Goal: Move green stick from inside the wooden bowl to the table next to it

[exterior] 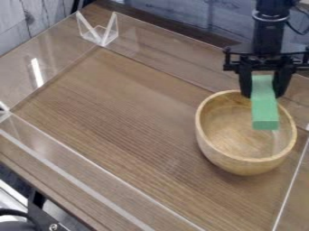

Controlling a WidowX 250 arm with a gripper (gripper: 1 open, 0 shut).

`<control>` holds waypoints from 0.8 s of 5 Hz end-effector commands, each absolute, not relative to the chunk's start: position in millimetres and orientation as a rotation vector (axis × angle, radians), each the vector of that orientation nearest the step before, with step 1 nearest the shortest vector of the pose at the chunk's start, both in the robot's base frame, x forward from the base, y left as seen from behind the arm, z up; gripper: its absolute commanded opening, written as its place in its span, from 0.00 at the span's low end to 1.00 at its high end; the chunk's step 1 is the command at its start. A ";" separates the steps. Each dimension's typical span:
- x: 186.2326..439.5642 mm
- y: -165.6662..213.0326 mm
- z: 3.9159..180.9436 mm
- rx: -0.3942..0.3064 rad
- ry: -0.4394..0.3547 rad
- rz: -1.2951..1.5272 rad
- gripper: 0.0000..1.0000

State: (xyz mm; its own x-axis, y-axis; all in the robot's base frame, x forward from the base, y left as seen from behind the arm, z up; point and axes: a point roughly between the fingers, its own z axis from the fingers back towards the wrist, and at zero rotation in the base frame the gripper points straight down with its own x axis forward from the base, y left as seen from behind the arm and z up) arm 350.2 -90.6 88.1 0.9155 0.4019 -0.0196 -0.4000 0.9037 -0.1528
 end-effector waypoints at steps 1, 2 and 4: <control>352.2 -95.8 113.6 -0.181 -0.076 0.422 0.00; 358.9 -93.2 117.1 -0.184 -0.068 0.370 0.00; 360.7 -86.8 122.4 -0.193 -0.058 0.271 0.00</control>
